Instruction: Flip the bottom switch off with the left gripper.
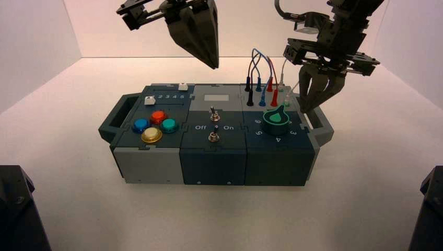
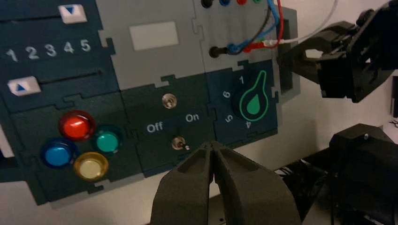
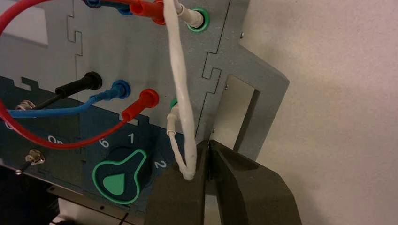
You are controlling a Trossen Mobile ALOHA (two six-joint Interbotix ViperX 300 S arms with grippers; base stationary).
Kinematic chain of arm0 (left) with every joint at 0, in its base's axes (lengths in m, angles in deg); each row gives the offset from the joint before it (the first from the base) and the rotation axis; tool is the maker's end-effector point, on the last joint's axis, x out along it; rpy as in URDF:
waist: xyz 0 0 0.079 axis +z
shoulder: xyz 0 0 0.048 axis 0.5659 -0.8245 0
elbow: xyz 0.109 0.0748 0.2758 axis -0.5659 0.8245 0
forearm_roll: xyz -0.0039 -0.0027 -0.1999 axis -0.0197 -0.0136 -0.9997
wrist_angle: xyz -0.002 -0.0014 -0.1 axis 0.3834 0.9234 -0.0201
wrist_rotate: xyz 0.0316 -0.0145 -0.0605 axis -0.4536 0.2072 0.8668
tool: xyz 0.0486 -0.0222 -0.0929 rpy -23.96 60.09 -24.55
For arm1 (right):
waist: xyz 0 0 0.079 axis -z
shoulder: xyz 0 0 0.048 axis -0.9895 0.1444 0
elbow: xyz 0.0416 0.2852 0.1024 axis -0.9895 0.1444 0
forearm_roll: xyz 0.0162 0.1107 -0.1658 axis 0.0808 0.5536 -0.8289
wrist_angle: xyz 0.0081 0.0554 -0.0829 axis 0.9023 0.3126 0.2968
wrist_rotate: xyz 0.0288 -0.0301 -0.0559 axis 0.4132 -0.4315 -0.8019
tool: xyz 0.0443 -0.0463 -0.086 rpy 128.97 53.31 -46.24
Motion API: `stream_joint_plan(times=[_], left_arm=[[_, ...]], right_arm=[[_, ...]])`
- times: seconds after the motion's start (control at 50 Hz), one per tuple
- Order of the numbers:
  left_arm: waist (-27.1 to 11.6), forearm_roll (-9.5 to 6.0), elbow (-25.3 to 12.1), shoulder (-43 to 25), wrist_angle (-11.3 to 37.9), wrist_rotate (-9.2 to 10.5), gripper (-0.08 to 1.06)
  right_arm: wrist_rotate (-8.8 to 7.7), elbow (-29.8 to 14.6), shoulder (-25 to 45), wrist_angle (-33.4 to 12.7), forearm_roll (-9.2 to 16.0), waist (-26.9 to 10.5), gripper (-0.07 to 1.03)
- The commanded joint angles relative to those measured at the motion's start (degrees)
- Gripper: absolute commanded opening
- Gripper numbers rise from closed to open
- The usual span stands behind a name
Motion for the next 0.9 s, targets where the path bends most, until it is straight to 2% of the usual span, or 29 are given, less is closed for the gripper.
stream_joint_plan(times=[0.02,0.2,0.38,0.68,0.8,0.9], left_arm=[[-1.49,-0.18,-1.93,0.44,-0.26,1.93,-0.03],[-3.69,-0.18,-2.29,0.53,-0.26,4.83,-0.03],[-5.19,-0.09,-2.2,-0.18,-0.35,6.59,-0.03],[-5.63,0.09,-1.93,-0.44,-0.35,6.68,-0.03],[-5.63,0.79,-1.32,-0.09,-0.44,6.42,-0.03],[-5.63,1.05,-0.97,-0.09,-0.35,6.24,-0.03]], right_arm=[[-0.26,-0.44,0.88,0.26,-0.62,0.0,-0.02],[-0.26,-0.62,2.37,0.35,-1.14,0.0,-0.02],[0.0,-0.88,3.08,0.26,-2.55,0.26,-0.02],[0.44,-0.97,3.16,-0.09,-4.13,0.44,-0.02],[1.32,-1.05,3.25,-0.44,-5.98,0.97,-0.02],[1.32,-1.05,3.25,-0.97,-6.24,1.93,-0.02]])
